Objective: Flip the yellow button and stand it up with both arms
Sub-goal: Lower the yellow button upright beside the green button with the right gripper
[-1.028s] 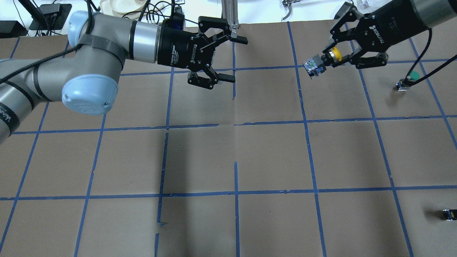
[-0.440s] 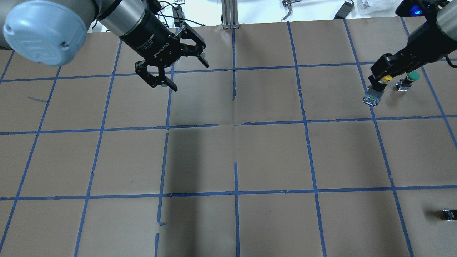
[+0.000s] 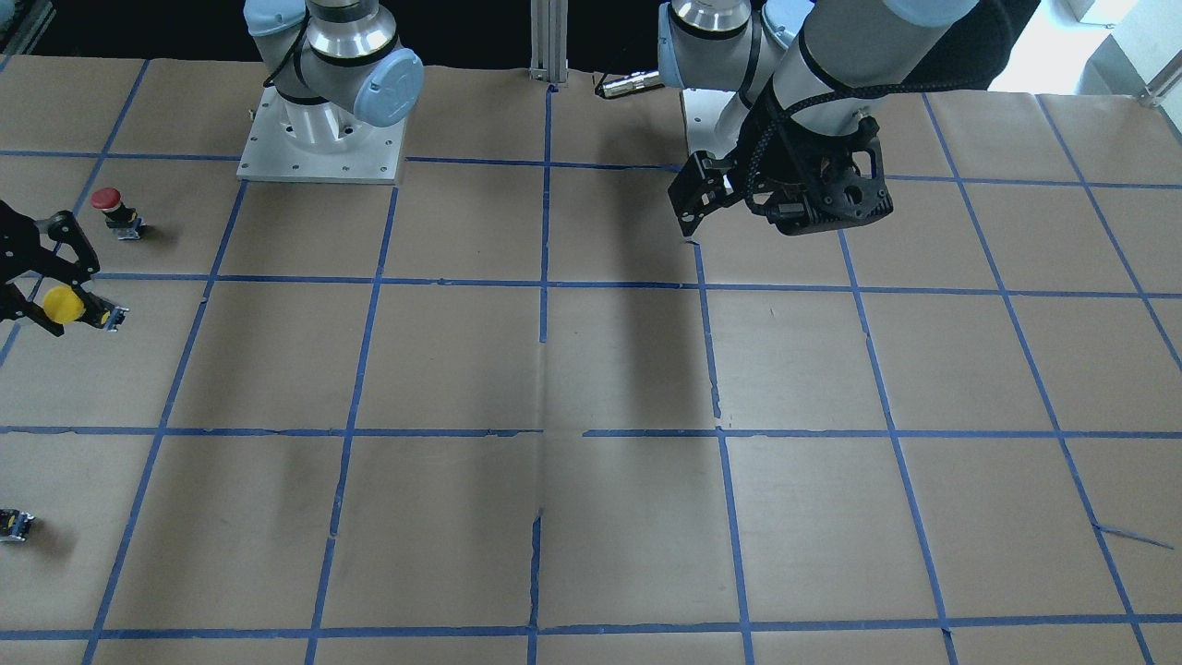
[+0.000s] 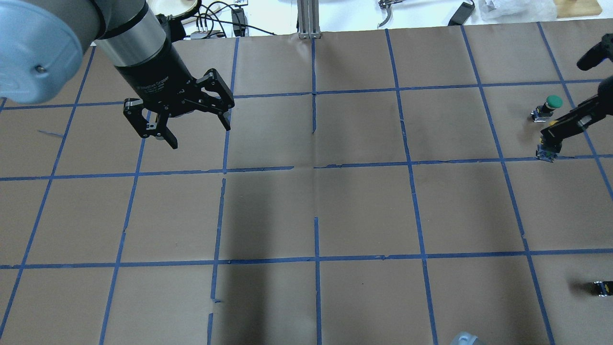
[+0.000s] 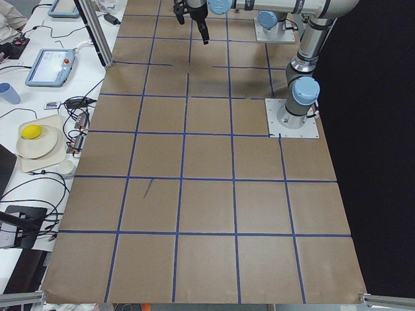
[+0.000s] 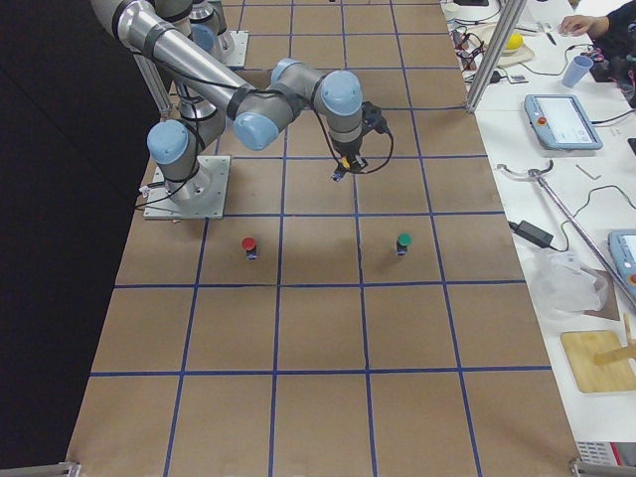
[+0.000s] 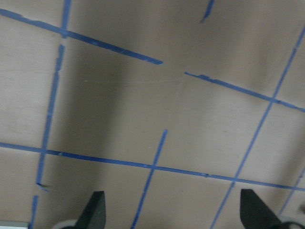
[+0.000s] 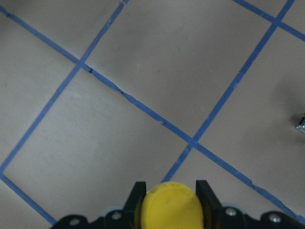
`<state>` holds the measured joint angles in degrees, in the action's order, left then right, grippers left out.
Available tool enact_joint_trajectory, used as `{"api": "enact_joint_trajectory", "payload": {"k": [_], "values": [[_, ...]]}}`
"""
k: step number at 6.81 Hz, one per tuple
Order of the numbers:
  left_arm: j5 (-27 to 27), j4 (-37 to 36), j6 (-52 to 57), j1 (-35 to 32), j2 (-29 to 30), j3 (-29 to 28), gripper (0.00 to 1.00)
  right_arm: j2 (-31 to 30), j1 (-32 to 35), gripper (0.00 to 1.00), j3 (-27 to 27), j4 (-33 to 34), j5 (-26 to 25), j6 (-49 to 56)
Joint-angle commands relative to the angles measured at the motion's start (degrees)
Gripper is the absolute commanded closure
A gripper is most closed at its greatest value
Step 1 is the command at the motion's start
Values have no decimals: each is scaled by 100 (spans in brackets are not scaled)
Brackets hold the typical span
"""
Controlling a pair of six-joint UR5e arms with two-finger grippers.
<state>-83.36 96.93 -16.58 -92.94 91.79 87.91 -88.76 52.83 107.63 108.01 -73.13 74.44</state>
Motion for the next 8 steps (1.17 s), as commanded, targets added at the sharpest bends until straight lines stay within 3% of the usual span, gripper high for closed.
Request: {"api": "enact_joint_trajectory", "payload": {"k": [1, 5, 8], "values": [[-494, -525, 505, 30, -109, 165, 0, 218, -701, 87, 258, 159, 271, 1490], [-620, -526, 885, 83, -179, 209, 0, 1351, -1168, 87, 259, 1177, 509, 2830], [-611, -517, 885, 57, -250, 200, 0, 1493, -1362, 87, 294, 1126, 650, 3200]]}}
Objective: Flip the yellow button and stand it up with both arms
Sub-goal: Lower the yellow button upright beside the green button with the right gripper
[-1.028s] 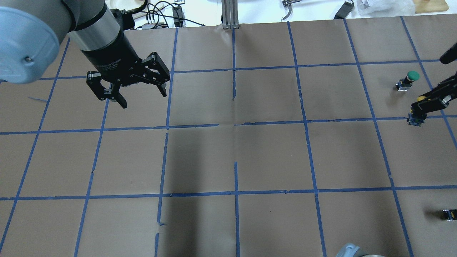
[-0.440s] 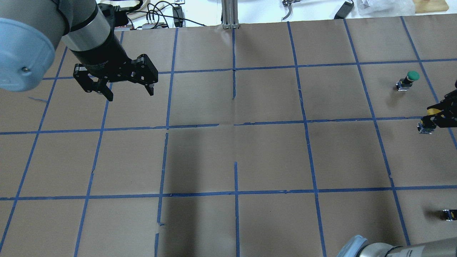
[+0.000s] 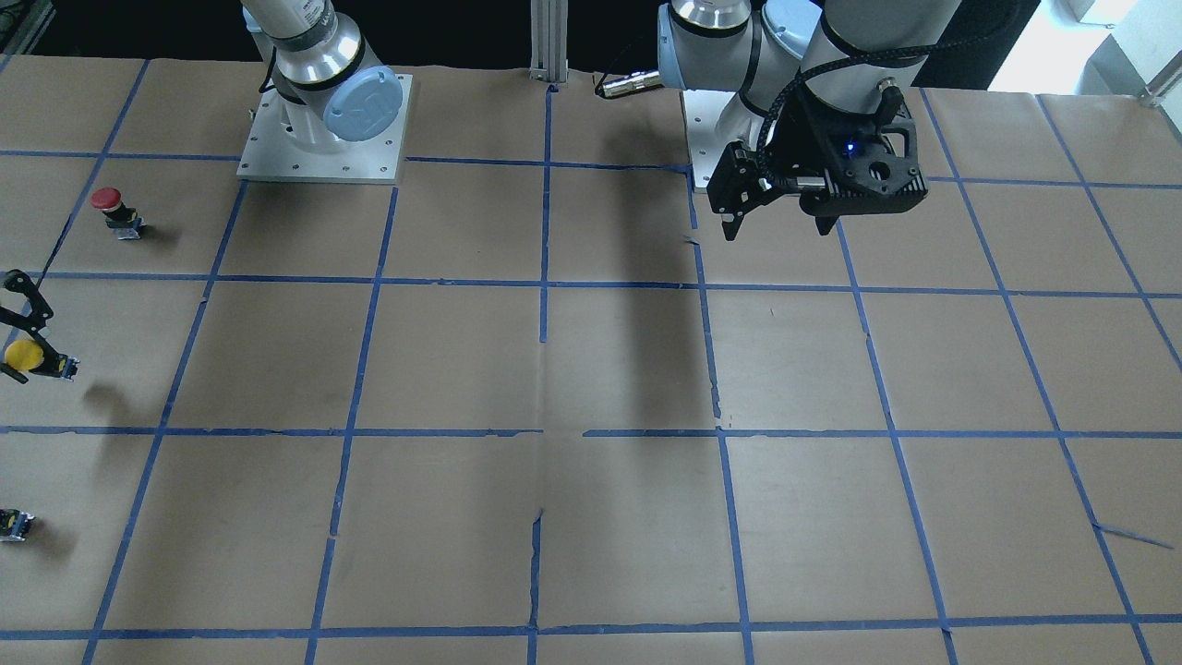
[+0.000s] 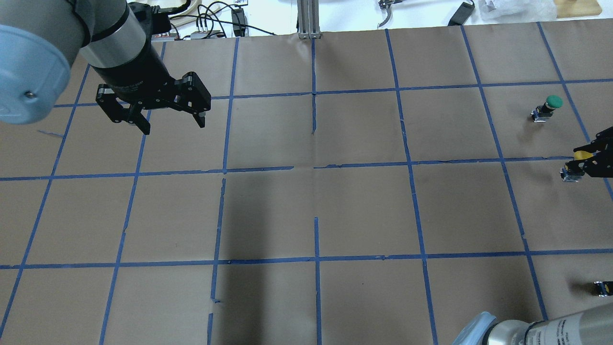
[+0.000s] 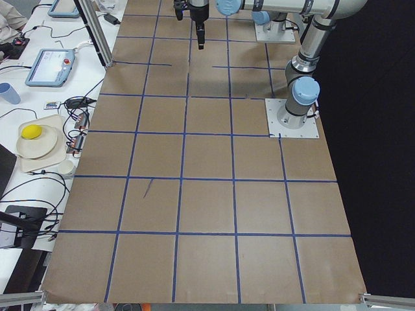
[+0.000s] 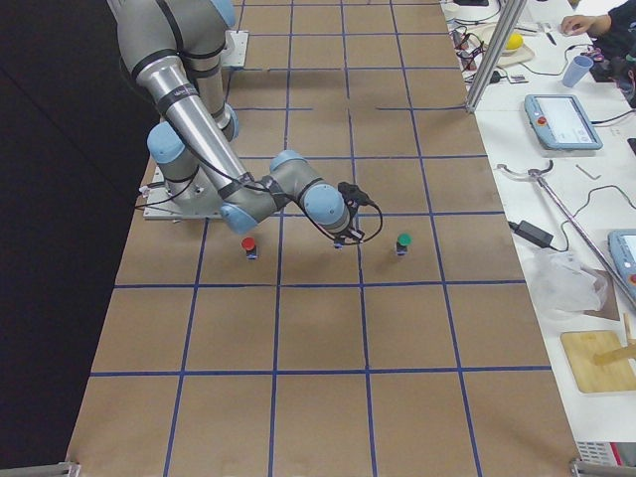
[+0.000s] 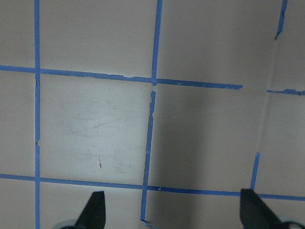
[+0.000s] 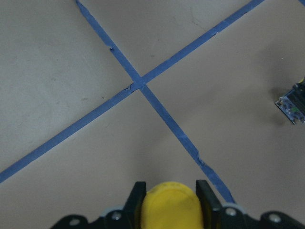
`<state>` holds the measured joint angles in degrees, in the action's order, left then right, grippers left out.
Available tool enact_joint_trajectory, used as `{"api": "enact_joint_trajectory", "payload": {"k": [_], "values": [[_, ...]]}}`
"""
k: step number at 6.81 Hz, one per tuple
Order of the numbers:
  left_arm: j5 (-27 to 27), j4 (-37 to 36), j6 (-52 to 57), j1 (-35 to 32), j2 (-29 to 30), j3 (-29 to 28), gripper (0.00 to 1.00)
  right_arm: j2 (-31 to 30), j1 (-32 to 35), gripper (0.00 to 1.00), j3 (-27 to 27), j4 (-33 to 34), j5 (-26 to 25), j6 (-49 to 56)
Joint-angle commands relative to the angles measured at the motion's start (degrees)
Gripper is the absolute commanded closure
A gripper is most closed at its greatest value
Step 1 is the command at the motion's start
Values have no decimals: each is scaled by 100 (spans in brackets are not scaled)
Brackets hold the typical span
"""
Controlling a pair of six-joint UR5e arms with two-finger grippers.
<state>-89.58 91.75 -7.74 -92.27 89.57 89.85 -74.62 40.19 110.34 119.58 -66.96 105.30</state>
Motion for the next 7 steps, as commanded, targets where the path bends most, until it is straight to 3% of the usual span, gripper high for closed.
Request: {"api": "enact_joint_trajectory", "payload": {"k": [1, 5, 7], "values": [[10, 1, 1, -10, -36, -3, 0, 88, -160, 87, 136, -49, 34, 209], [10, 1, 1, -19, -36, 6, 0, 96, -240, 82, 198, -40, 263, 289], [10, 1, 1, -28, -45, 15, 0, 97, -240, 39, 198, -40, 245, 280]]}}
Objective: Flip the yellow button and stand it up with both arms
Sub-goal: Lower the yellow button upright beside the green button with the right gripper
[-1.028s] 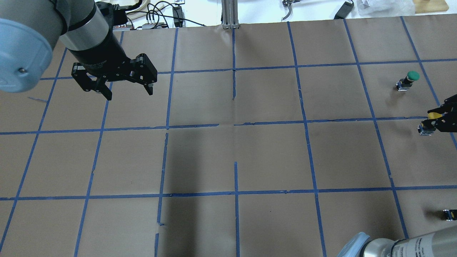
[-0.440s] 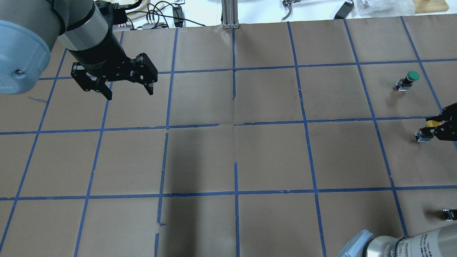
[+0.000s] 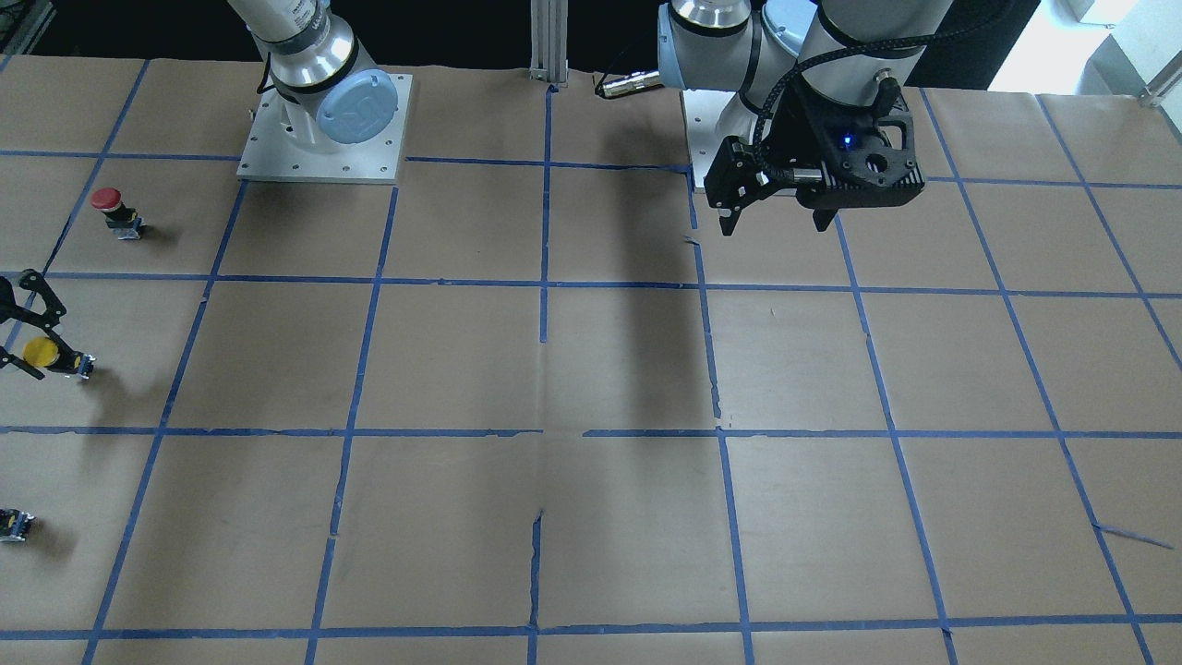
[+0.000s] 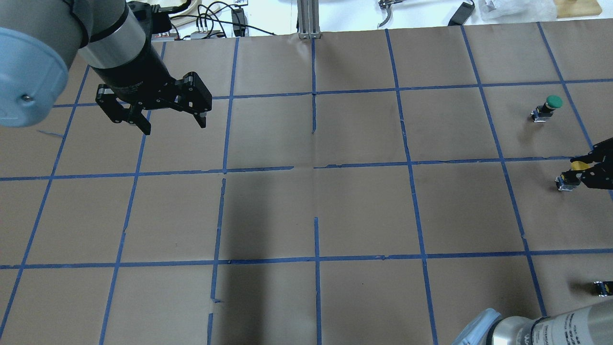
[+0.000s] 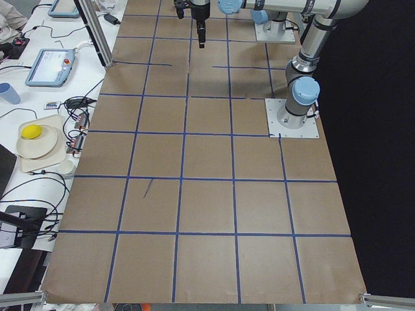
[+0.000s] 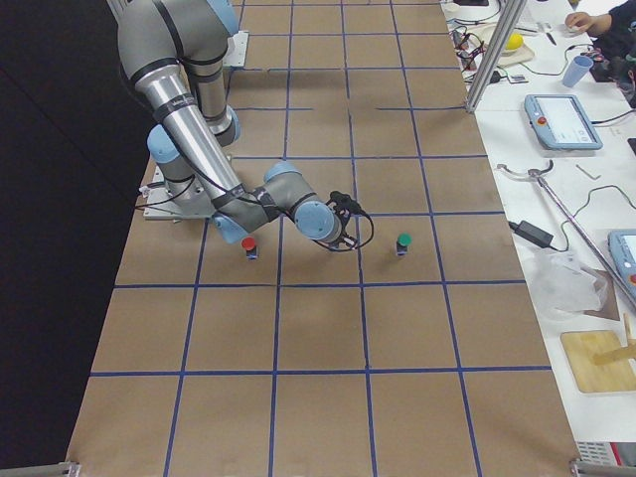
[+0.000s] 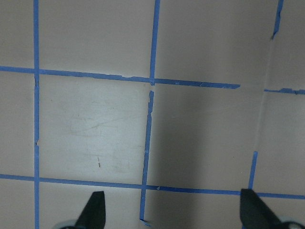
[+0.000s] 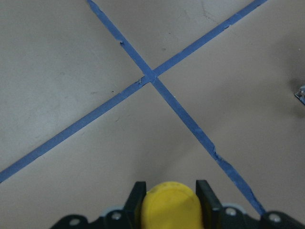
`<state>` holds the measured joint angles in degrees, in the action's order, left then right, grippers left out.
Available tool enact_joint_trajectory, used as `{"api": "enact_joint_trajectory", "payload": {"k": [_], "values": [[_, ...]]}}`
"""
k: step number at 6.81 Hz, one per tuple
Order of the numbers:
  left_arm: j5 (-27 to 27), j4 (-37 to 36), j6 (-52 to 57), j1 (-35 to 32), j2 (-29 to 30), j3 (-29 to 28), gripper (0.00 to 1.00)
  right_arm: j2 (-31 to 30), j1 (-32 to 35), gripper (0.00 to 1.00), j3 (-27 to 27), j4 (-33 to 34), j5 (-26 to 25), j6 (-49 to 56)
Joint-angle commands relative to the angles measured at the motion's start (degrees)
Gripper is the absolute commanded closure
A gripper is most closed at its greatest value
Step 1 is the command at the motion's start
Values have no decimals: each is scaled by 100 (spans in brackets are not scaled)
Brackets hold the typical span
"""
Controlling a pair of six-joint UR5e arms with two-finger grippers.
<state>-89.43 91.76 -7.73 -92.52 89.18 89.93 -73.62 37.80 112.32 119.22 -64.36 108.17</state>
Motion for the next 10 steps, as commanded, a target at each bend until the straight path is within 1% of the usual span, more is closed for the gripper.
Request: {"api": "enact_joint_trajectory", "payload": {"k": [1, 2, 3, 4, 6, 7, 8, 9, 10], "values": [[-4, 17, 0, -3, -15, 7, 0, -12, -1, 28, 0, -4, -15, -33], [-4, 17, 0, -3, -15, 7, 0, -30, -1, 9, 0, -21, -24, -85], [-4, 17, 0, -3, -15, 7, 0, -100, -9, 3, -17, -39, -33, -146], [-4, 17, 0, -3, -15, 7, 0, -205, -1, 1, -52, -48, -76, -573], [-4, 26, 0, -12, -15, 7, 0, -940, 226, 1, -79, -178, -715, -2047], [-4, 78, 0, -12, -67, 33, 0, -1388, 532, 0, -253, -763, -1171, -3081], [-13, 62, 0, -12, -94, 94, 0, -1758, 1075, 0, -585, -1525, -1523, -4466], [-13, 61, 0, -12, -120, 129, 0, -1935, 1715, 0, -989, -2334, -1936, -5742], [-13, 61, 0, -12, -120, 130, 0, -2033, 2557, 0, -1480, -2977, -2070, -7416]]}}
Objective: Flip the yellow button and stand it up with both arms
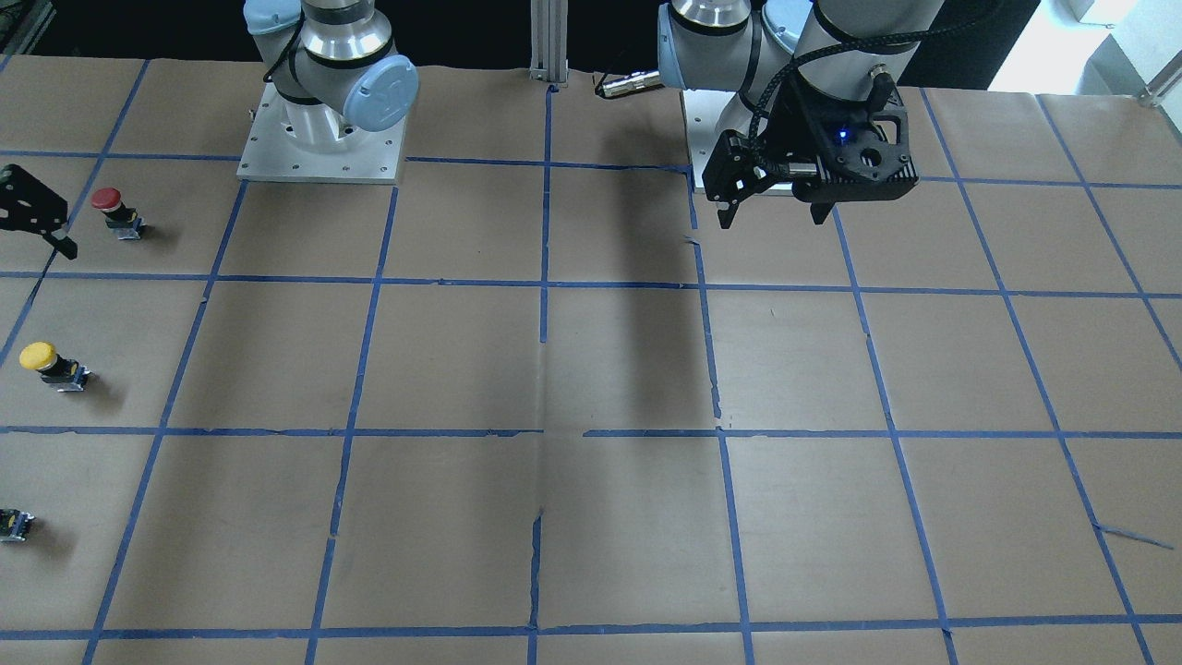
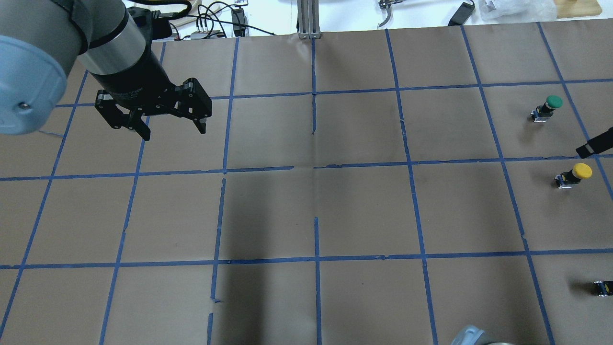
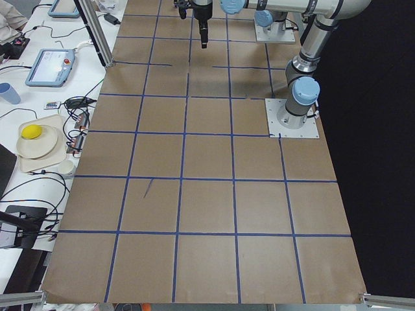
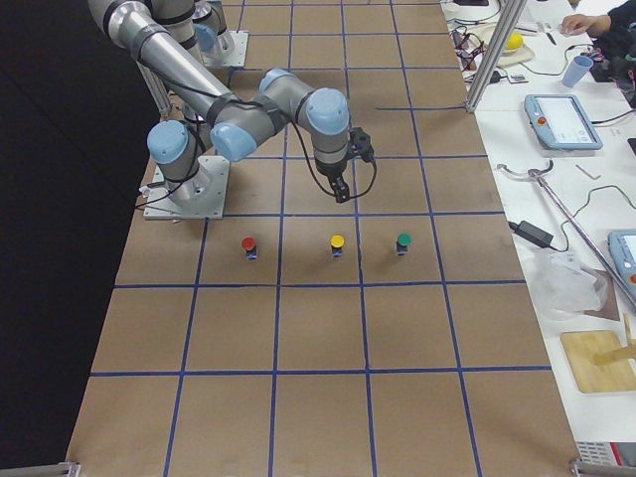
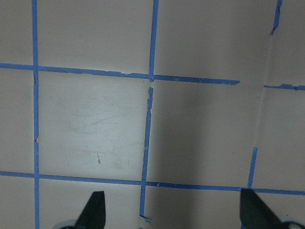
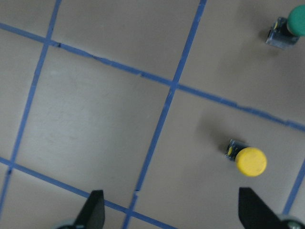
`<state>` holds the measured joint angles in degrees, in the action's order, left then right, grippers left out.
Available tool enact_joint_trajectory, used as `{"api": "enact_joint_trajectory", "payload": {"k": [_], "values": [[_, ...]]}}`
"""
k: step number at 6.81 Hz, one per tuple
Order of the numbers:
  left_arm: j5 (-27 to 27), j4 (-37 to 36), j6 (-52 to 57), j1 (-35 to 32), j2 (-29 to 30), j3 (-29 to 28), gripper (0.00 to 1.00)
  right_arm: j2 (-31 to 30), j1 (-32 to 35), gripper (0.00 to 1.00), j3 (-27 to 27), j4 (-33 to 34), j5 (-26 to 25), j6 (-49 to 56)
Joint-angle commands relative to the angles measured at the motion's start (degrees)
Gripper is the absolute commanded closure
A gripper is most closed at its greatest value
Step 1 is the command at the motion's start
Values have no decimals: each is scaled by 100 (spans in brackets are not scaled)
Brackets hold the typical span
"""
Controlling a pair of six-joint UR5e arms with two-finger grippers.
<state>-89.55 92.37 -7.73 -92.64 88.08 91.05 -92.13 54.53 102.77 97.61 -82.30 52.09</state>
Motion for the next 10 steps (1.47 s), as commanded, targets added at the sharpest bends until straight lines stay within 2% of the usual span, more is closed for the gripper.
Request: {"api": "enact_joint_trajectory", "payload": {"k": [1, 2, 4, 8, 10], "values": [[-1, 0, 0, 0, -10, 18, 0, -261, 1675, 0, -878, -1353, -304, -3147], [-1, 0, 0, 0, -10, 18, 0, -331, 2423, 0, -1038, -1524, -460, -4640], [-1, 0, 0, 0, -10, 18, 0, -524, 3490, 0, -979, -1561, -462, -6402], [-1, 0, 0, 0, -10, 18, 0, -516, 3573, 0, -890, -1517, -497, -6659], [-1, 0, 0, 0, -10, 18, 0, -516, 3547, 0, -890, -1543, -874, -6589]]}}
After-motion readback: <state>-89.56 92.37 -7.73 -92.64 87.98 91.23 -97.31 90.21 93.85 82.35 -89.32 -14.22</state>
